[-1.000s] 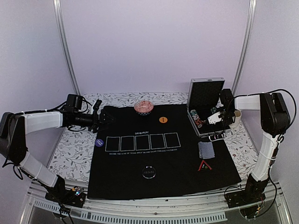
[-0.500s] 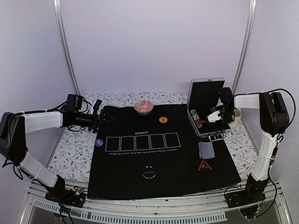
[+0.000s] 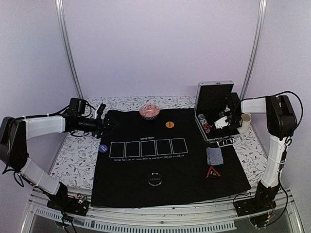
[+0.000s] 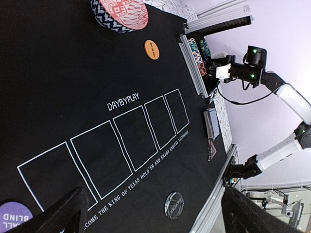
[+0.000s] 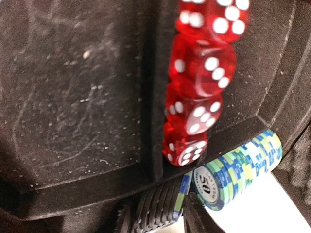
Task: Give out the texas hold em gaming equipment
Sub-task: Pick up the pile of poker chips from the chip case.
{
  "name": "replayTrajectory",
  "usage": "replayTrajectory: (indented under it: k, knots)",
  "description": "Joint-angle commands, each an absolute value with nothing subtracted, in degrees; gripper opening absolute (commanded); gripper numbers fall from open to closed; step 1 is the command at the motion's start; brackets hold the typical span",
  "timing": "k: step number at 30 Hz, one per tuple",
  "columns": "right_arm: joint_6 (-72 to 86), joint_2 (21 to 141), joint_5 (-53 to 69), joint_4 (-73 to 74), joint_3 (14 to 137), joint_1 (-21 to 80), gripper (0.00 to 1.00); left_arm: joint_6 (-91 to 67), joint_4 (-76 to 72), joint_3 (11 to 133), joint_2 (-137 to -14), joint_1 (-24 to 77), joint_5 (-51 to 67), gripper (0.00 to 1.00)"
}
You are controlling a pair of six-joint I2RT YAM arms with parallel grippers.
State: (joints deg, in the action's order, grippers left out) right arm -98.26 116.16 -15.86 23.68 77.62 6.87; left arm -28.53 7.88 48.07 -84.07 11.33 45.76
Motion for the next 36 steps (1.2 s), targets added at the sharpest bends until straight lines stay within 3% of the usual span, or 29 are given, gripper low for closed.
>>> replayTrajectory:
  k: [1,5,9,24,28,36]
  knots:
    - [-97.73,118.15,-17.34,23.98,77.7,7.02,0.27,-27.81,7.94,49.25,-84.48,10.9,46.14,0.98]
    - [-98.37,117.01,-18.16,22.79,76.51,7.41,0.11,-27.76,7.96,49.22,-84.42,10.88,46.23,0.98]
    - [-98.15,115.01,-18.28,21.2,75.94,8.4,0.04,-27.76,8.0,49.22,-84.12,10.88,46.1,0.98]
    - [-92.06,102.97,-19.07,23.53,76.09,12.79,0.02,-27.15,7.57,49.04,-79.63,10.88,44.59,0.98]
    - [-84.69,98.62,-15.45,24.48,78.87,16.49,0.02,-27.07,7.5,49.0,-78.52,10.9,44.47,0.98]
    - [-44.9,91.28,-8.23,27.38,90.45,30.46,0.02,-26.99,7.11,48.82,-76.09,10.88,43.85,0.98]
